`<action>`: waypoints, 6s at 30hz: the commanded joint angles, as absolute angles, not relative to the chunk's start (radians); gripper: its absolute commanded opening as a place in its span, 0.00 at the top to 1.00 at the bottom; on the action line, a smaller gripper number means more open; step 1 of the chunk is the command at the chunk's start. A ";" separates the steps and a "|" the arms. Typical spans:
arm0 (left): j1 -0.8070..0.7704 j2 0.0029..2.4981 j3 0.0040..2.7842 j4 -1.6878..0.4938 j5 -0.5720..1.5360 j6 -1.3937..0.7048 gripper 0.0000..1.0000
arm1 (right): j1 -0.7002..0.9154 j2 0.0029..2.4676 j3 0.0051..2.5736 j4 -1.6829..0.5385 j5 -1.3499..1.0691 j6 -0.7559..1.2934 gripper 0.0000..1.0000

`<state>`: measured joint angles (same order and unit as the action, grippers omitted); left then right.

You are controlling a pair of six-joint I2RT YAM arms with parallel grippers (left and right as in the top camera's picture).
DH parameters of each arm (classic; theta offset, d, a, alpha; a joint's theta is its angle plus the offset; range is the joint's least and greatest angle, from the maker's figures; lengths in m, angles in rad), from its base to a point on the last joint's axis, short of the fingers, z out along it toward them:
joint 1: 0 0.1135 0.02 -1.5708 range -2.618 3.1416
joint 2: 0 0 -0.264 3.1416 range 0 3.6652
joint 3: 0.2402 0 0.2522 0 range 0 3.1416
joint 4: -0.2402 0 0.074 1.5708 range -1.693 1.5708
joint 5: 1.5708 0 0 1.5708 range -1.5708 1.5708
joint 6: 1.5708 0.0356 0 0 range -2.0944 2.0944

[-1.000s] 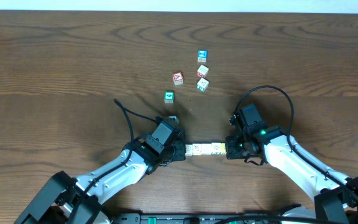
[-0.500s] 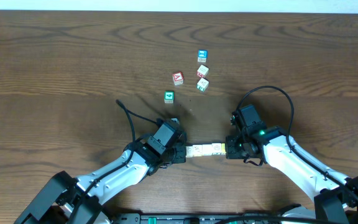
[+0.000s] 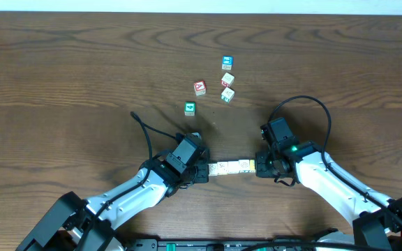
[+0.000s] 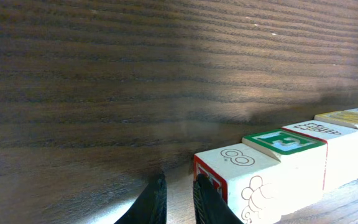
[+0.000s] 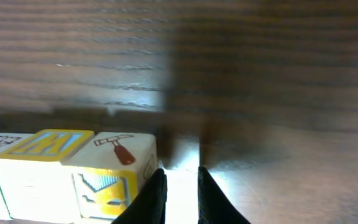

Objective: Lift 5 blocks

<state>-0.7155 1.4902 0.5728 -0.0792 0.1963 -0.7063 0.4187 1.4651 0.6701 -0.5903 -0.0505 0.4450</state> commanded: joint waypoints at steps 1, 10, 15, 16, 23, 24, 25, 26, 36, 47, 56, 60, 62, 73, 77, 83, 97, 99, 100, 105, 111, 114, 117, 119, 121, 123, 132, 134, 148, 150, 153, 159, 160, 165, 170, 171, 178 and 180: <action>-0.719 1.495 0.578 -0.089 0.159 -0.709 0.76 | 0.432 1.465 0.669 -0.618 -0.001 0.484 0.84; -0.719 1.495 0.578 -0.110 0.123 -0.708 0.67 | 0.429 1.465 0.669 -0.634 0.131 0.583 0.75; -0.719 1.492 0.578 -0.093 0.057 -0.708 0.66 | 0.392 1.465 0.669 -0.472 0.214 0.582 0.66; -0.718 1.490 0.579 -0.076 0.042 -0.707 0.66 | 0.384 1.465 0.669 -0.432 0.234 0.577 0.64; -0.661 1.430 0.582 0.033 0.032 -0.521 0.62 | 0.341 1.465 0.669 -0.164 0.310 0.453 0.39; -0.644 1.414 0.582 0.033 0.032 -0.503 0.62 | 0.336 1.465 0.669 -0.134 0.311 0.432 0.36; -0.626 1.396 0.582 0.033 0.033 -0.484 0.62 | 0.332 1.465 0.669 -0.113 0.311 0.413 0.31; -0.607 1.374 0.582 0.031 0.033 -0.468 0.62 | 0.327 1.465 0.669 -0.099 0.315 0.402 0.22; -0.506 1.140 0.582 0.031 0.033 -0.422 0.30 | 0.321 1.465 0.669 -0.133 0.267 0.456 0.01; -0.499 1.066 0.582 0.036 0.001 -0.408 0.25 | 0.321 1.465 0.669 -0.150 0.170 0.456 0.01; -0.400 1.056 0.582 0.227 -0.072 -0.110 0.24 | 0.321 1.465 0.669 -0.150 0.170 0.456 0.01; -0.301 0.983 0.577 0.251 0.013 -0.073 0.24 | 0.321 1.465 0.669 -0.150 0.170 0.456 0.01; -0.251 0.906 0.562 0.221 0.018 -0.071 0.24 | 0.321 1.465 0.669 -0.150 0.170 0.456 0.01; -0.175 0.366 0.282 0.211 -0.075 -0.072 0.23 | 0.321 1.465 0.669 -0.150 0.170 0.456 0.01; -0.138 0.207 0.152 0.260 -0.075 -0.072 0.23 | 0.321 1.465 0.669 -0.150 0.170 0.456 0.01; -0.100 0.055 0.031 0.264 -0.083 -0.076 0.23 | 0.321 1.465 0.669 -0.150 0.170 0.456 0.01; -0.082 0.001 0.004 -0.062 -0.194 -0.124 0.23 | 0.321 1.465 0.669 -0.150 0.170 0.456 0.01; -0.079 0.001 0.004 -0.062 -0.192 -0.124 0.23 | 0.321 1.465 0.669 -0.150 0.170 0.456 0.01; -0.079 0.001 0.004 -0.060 -0.192 -0.125 0.23 | 0.321 1.465 0.669 -0.150 0.170 0.456 0.01; -0.080 0.001 0.004 -0.057 -0.192 -0.126 0.23 | 0.321 1.465 0.669 -0.150 0.170 0.456 0.01; -0.080 0.005 0.004 -0.056 -0.192 -0.126 0.23 | 0.321 1.465 0.669 -0.150 0.170 0.456 0.01; -0.080 0.005 0.004 -0.056 -0.192 -0.126 0.23 | 0.321 1.465 0.669 -0.150 0.170 0.456 0.01; -0.080 0.005 0.004 -0.056 -0.192 -0.126 0.23 | 0.321 1.465 0.669 -0.150 0.170 0.456 0.01; -0.080 0.005 0.004 -0.056 -0.192 -0.126 0.23 | 0.321 1.465 0.669 -0.150 0.170 0.456 0.01; -0.080 0.005 0.004 -0.056 -0.192 -0.126 0.23 | 0.323 1.443 0.666 -0.165 0.171 0.456 0.01; -0.080 0.005 0.004 -0.056 -0.192 -0.126 0.23 | 0.326 1.395 0.664 -0.189 0.170 0.456 0.01; -0.080 0.005 0.004 -0.056 -0.192 -0.126 0.23 | 0.348 0.891 0.486 -0.197 0.289 0.320 0.01; -0.080 0.005 0.004 -0.056 -0.192 -0.126 0.23 | 0.345 0.760 0.415 -0.171 0.287 0.255 0.01; -0.080 0.005 0.004 -0.056 -0.192 -0.126 0.23 | 0.253 0.182 0.152 -0.165 0.279 0.147 0.01; -0.080 0.005 0.004 -0.056 -0.192 -0.126 0.23 | 0.233 0.127 0.116 -0.165 0.278 0.147 0.01; -0.080 0.005 0.004 -0.056 -0.192 -0.126 0.23 | 0.206 0.042 0.047 -0.163 0.230 0.147 0.01; -0.080 0.005 0.004 -0.056 -0.192 -0.126 0.23 | 0.160 0.005 0.044 -0.149 0.196 0.080 0.01; -0.080 0.005 0.004 -0.056 -0.192 -0.126 0.23 | 0.160 0.005 0.044 -0.149 0.196 0.080 0.01; -0.080 0.005 0.004 -0.056 -0.192 -0.126 0.23 | 0.159 0.004 0.044 -0.153 0.178 0.080 0.01; -0.080 0.005 0.004 -0.056 -0.192 -0.126 0.23 | 0.156 0.004 0.044 -0.158 0.153 0.062 0.01; -0.080 0.005 0.004 -0.056 -0.192 -0.126 0.23 | 0.156 0.004 0.044 -0.159 0.145 0.046 0.01; -0.080 0.005 0.004 -0.056 -0.192 -0.126 0.23 | 0.156 0.004 0.044 -0.155 0.122 0.002 0.01; -0.080 0.005 0.004 -0.056 -0.192 -0.126 0.23 | 0.156 0.005 0.044 -0.153 0.122 0.002 0.01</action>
<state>-0.0849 0.0105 0.0174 -0.0086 -0.1711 -0.1272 0.1627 0.0124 0.0513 -0.1574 0.1371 0.0311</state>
